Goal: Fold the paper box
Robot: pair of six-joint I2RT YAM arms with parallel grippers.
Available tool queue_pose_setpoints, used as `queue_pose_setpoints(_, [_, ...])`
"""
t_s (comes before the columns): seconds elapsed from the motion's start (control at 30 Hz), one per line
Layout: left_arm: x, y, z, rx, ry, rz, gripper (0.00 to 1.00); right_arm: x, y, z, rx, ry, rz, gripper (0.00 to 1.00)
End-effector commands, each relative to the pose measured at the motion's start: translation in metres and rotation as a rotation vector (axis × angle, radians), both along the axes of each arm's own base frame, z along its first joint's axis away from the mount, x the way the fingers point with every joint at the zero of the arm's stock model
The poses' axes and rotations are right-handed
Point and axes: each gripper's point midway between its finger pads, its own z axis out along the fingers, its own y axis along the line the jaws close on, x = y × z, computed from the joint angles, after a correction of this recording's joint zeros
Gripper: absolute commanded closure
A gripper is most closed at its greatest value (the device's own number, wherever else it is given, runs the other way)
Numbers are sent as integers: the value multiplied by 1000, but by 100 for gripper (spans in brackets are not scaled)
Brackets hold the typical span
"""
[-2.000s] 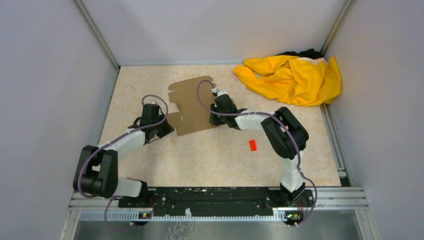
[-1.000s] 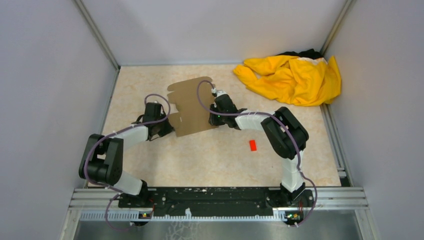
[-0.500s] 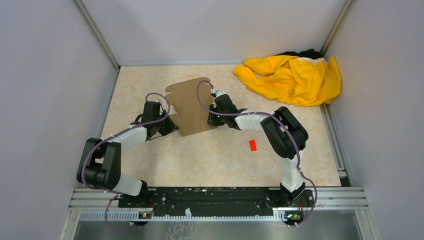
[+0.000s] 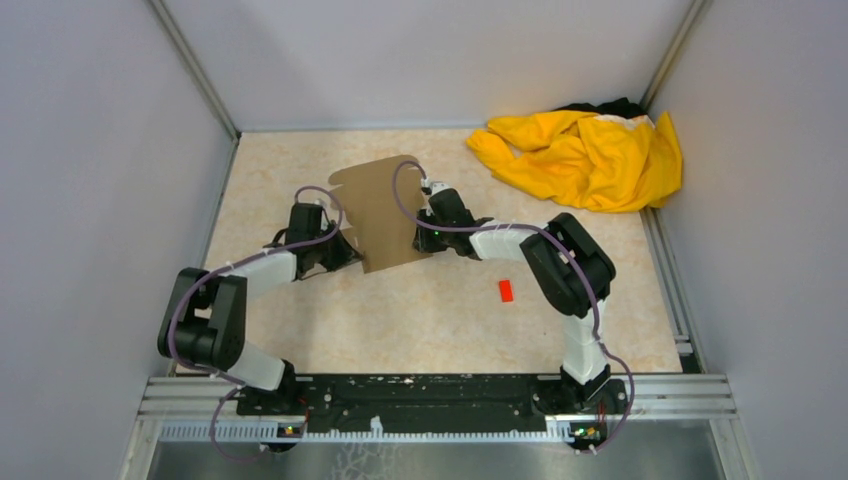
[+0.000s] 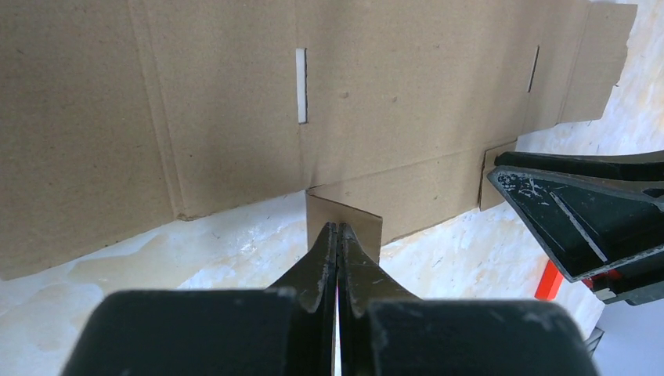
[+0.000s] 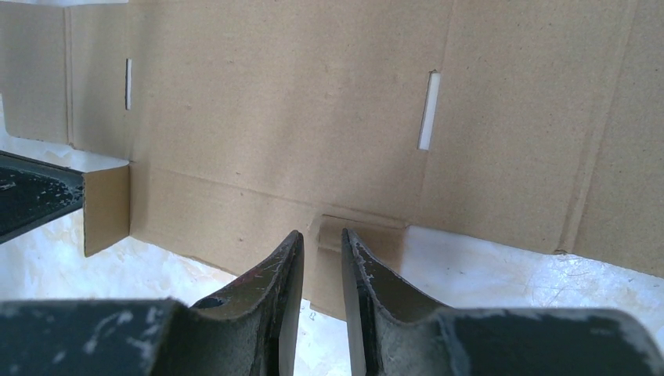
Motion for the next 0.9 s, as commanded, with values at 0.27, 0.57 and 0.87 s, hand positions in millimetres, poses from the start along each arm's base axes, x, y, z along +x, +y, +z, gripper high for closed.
queue_pose_setpoints(0.27, [4, -13, -5, -31, -2, -35, 100, -107, -74, -112, -331, 421, 30, 74])
queue_pose_setpoints(0.57, [4, -16, -11, -17, 11, -48, 89, -107, -74, -113, -333, 422, 27, 74])
queue_pose_setpoints(0.87, [4, -20, -21, 82, 43, -73, 85, -107, -76, -113, -342, 423, 25, 74])
